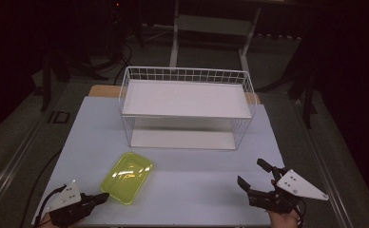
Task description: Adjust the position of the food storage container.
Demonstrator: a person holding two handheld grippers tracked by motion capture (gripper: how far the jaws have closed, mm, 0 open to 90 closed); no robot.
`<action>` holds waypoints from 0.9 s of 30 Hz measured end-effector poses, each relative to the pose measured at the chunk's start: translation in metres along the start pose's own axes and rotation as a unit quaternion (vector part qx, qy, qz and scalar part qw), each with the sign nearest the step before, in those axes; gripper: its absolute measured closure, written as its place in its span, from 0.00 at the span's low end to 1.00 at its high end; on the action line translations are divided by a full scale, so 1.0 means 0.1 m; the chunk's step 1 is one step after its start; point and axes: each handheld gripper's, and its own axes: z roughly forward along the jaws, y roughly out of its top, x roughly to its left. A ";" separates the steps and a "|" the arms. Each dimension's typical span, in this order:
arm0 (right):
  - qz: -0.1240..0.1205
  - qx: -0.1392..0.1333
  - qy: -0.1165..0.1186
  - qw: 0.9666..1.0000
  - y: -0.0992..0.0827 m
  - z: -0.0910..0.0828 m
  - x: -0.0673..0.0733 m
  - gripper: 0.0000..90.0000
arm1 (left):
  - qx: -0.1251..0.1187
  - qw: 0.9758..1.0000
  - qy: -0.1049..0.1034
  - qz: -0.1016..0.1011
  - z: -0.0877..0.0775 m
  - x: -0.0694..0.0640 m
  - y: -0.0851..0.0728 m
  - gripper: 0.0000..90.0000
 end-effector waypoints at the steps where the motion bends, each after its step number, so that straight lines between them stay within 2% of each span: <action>1: 0.000 0.000 0.001 1.000 0.00 0.00 0.00 0.16 | 0.003 1.000 0.004 0.002 0.01 0.01 0.00 1.00; 4: -0.001 0.000 0.001 1.000 0.00 0.00 0.00 0.16 | 0.000 1.000 0.005 -0.004 0.01 0.05 -0.01 1.00; 5: -0.001 -0.001 0.001 1.000 0.00 -0.01 0.00 0.16 | -0.002 1.000 0.014 -0.005 0.00 0.08 -0.01 1.00; 10: 0.001 -0.001 0.001 1.000 0.00 -0.01 0.00 0.16 | -0.008 1.000 0.017 -0.011 0.00 0.13 -0.02 1.00; 12: 0.001 0.000 0.004 1.000 0.00 -0.01 0.00 0.16 | -0.010 1.000 0.027 -0.007 0.03 0.17 0.00 1.00; 18: -0.001 0.000 0.007 1.000 0.01 -0.01 0.01 0.16 | -0.014 0.999 0.042 -0.017 0.09 0.29 0.04 1.00; 21: 0.000 0.001 0.008 1.000 0.00 -0.01 0.01 0.16 | -0.014 0.998 0.051 -0.015 0.15 0.34 0.08 1.00; 24: -0.001 0.002 0.010 1.000 0.00 0.00 0.01 0.16 | -0.022 0.998 0.058 -0.025 0.21 0.42 0.11 1.00; 26: -0.002 0.002 0.012 1.000 0.01 -0.01 0.02 0.16 | -0.029 0.998 0.056 -0.026 0.20 0.42 0.14 1.00; 27: -0.002 0.002 0.012 1.000 0.01 -0.01 0.02 0.16 | -0.033 0.998 0.055 -0.019 0.18 0.39 0.15 1.00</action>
